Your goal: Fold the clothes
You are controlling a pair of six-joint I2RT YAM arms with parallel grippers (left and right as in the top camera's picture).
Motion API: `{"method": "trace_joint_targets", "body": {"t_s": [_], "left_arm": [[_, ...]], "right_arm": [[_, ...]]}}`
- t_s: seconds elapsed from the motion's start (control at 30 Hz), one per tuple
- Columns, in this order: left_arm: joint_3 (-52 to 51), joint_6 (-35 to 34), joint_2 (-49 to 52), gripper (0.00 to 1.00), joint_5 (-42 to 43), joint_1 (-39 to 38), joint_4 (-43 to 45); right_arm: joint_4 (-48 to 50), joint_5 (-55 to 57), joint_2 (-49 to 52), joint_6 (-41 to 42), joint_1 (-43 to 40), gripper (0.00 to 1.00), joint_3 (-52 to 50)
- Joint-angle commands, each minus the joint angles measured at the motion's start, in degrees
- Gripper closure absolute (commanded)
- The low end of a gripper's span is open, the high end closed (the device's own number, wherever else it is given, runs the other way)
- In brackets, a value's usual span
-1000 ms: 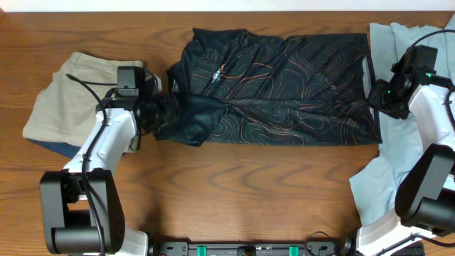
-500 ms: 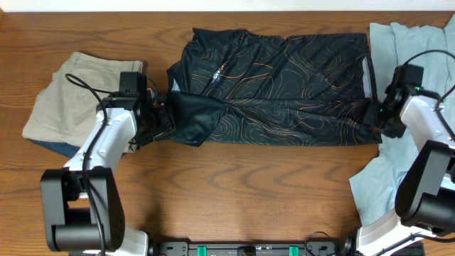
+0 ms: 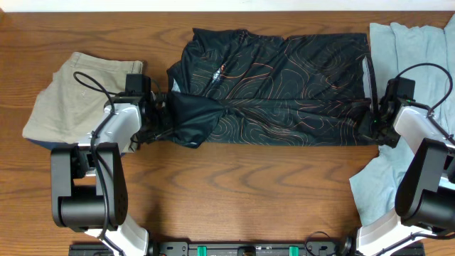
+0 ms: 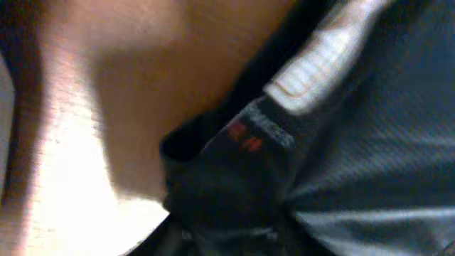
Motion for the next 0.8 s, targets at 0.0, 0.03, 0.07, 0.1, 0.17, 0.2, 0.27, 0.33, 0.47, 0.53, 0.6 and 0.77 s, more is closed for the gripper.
{"method": "trace_joint_targets", "body": {"t_s": [0.0,0.03,0.07,0.1,0.17,0.2,0.27,0.33,0.47,0.53,0.6,0.77], "left_arm": [[-0.83,0.0,2.21,0.86,-1.6,0.09,-3.61],[-0.83,0.02,2.21,0.92,-2.25,0.09,-5.46],[-0.83,0.02,2.21,0.94,-2.54,0.09,-7.06],[-0.83,0.0,2.21,0.94,-2.71,0.09,-8.81],[-0.83,-0.02,2.21,0.94,-3.56,0.09,-12.33],[-0.83,-0.04,2.21,0.94,-3.8,0.11,-13.86],[-0.83,-0.72,2.21,0.94,-4.74,0.2,-16.9],[-0.83,-1.11,2.16,0.94,-5.03,0.24,-19.04],[-0.83,-1.51,1.75,0.94,-5.01,0.24,-21.4],[-0.83,-1.51,1.29,0.94,-4.55,0.24,-21.55],[-0.7,-1.51,0.59,0.92,-4.09,0.24,-21.38],[1.9,-1.18,-3.23,0.85,-3.48,0.24,-22.27]], "right_arm": [[-0.79,0.57,0.39,0.13,-0.2,0.99,-1.14],[-1.51,0.59,0.39,0.15,-0.2,0.99,-1.2],[-2.14,0.61,0.39,0.15,-0.2,0.99,-1.2],[-2.97,0.76,0.39,0.15,-0.2,0.99,-1.2],[-4.96,2.34,0.39,1.2,-0.2,0.99,-1.2],[-6.12,3.3,0.39,2.1,-0.2,0.99,-1.2],[-8.9,4.94,0.39,3.76,-0.28,0.99,-1.2],[-11.39,5.09,0.39,4.26,-0.57,0.99,-1.2],[-16.31,5.05,0.39,5.4,-1.2,0.99,-1.2],[-17.38,5.03,0.39,5.75,-1.27,0.99,-1.2],[-16.81,4.42,0.35,5.66,-1.18,0.99,-1.18],[-15.61,-0.42,0.22,5.46,-1.16,0.87,0.22]]}}
